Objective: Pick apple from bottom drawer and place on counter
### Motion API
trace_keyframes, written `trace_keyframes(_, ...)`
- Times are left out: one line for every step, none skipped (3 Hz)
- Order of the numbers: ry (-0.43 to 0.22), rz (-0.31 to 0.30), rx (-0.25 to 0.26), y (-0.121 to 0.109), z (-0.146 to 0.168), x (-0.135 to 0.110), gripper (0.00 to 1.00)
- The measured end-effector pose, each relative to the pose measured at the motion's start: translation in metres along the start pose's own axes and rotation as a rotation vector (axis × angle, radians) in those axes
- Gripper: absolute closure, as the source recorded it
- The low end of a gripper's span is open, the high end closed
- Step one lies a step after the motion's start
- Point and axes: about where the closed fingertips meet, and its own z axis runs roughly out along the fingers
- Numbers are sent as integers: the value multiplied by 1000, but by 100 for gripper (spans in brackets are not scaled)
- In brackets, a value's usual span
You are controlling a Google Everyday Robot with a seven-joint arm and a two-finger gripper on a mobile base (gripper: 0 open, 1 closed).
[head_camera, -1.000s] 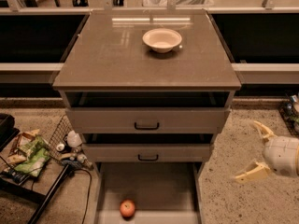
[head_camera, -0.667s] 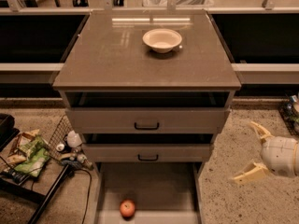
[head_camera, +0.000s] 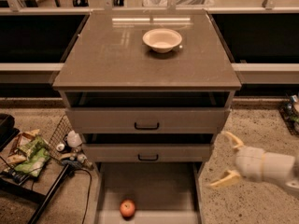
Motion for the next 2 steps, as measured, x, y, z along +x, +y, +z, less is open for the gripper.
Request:
trace_keyframes(-65,25,-94,47,100,40,0)
trace_keyframes(-102,54,-171,86,185,75,0)
